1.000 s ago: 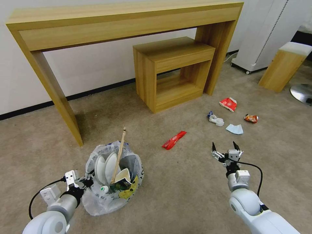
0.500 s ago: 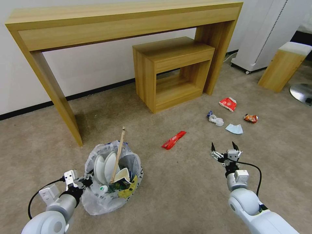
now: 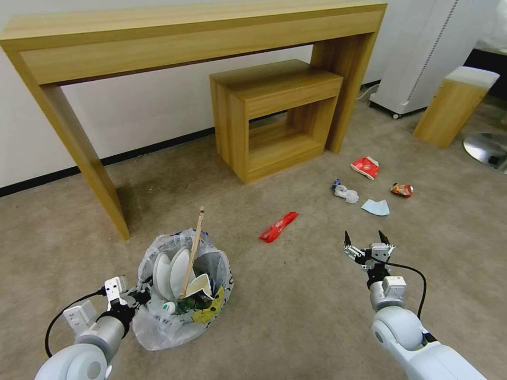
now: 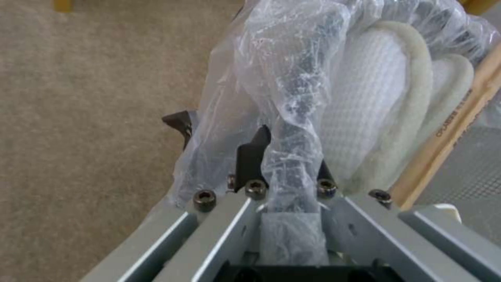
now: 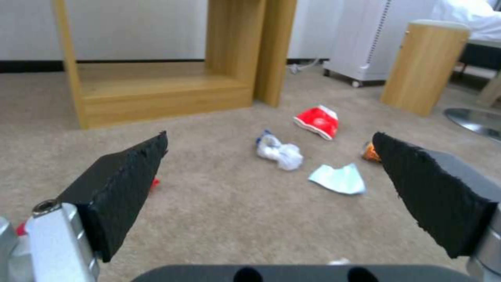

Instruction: Pick up the trash bin and place the garbage on the floor into it.

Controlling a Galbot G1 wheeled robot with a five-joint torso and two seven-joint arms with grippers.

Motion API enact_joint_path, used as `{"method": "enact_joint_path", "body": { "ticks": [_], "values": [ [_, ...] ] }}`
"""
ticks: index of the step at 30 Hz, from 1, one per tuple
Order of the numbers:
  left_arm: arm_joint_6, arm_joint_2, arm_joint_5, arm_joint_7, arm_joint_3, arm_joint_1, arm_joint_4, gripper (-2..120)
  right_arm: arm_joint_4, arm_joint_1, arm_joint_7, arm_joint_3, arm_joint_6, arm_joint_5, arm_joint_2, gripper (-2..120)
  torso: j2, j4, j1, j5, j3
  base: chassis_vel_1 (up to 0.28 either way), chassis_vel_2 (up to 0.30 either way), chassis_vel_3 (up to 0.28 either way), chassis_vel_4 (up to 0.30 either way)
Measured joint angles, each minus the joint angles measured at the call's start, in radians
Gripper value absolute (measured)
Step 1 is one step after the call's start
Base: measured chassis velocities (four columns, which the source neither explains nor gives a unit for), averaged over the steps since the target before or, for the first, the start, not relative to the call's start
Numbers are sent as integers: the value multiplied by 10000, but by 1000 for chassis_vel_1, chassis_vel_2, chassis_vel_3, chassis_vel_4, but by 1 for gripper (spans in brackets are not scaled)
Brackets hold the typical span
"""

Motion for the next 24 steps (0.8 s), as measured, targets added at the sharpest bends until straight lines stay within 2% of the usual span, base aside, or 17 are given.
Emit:
{"method": "enact_joint_path", "body": {
  "ticks": [13,24],
  "values": [
    [28,-48,52,0,14,33,-29,1,61,-93,-5,91,1,66,-51,100,0,-1,0,0,0,-58,-51,-60,-57],
    [-43,-56,55,-3,43,41,-35,1,64,-215,-5,207,8,75,-16,100,0,-5,0,0,0,-12,8,7,-9]
  ]
}}
